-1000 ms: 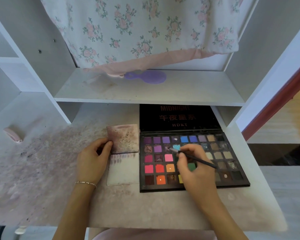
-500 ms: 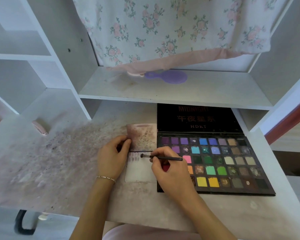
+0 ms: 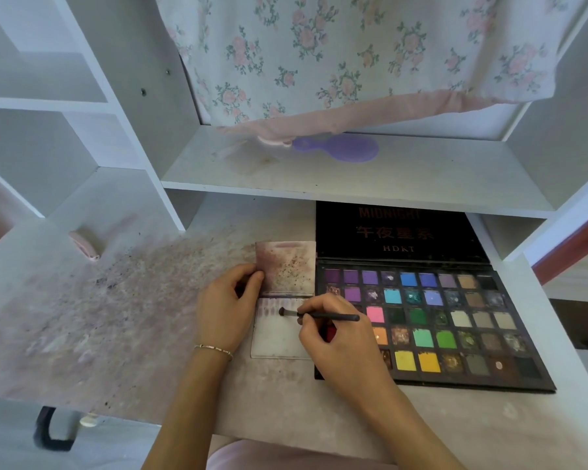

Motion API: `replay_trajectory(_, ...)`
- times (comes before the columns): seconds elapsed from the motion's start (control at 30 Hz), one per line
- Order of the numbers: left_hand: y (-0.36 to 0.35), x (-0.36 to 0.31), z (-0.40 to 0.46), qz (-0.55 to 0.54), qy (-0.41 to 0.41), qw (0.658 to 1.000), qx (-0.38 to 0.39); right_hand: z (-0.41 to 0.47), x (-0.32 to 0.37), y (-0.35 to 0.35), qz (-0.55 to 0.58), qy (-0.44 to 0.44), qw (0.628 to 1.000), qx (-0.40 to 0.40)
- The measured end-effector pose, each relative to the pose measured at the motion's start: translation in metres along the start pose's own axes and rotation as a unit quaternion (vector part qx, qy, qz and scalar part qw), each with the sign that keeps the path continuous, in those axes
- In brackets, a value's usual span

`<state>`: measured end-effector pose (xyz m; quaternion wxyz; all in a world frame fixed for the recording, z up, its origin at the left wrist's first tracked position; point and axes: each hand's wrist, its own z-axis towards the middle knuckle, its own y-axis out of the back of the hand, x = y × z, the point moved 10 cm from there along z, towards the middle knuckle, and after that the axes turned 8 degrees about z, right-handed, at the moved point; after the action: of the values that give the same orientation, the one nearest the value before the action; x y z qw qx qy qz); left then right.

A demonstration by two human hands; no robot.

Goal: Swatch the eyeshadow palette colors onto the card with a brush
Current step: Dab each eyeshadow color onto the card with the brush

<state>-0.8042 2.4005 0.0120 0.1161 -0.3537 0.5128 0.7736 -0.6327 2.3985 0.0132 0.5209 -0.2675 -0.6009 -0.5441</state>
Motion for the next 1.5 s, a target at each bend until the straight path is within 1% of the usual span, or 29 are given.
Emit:
replay_trajectory(0.43,-0.0017,0.0031,-0.0003,-0.007,0.008,1.0,0.005,0.0004,0.0001,0.0007,-0.013,-0.001,1.0,-0.006)
replay_trajectory(1.2,-0.0023,0.0032,0.0005,0.01,0.009,1.0,0.008,0.0016,-0.0009,0.0009,-0.013,-0.001,1.0,-0.004)
replay_trajectory(1.43,-0.0016,0.002,-0.0002,0.013,0.007,1.0,0.007,0.0022,-0.0011,0.0011,-0.002,0.002,1.0,-0.003)
replay_trajectory(1.5,-0.0017,0.0026,-0.0002,0.011,0.009,1.0,0.007,0.0022,0.002,0.0024,-0.003,0.017,1.0,-0.012)
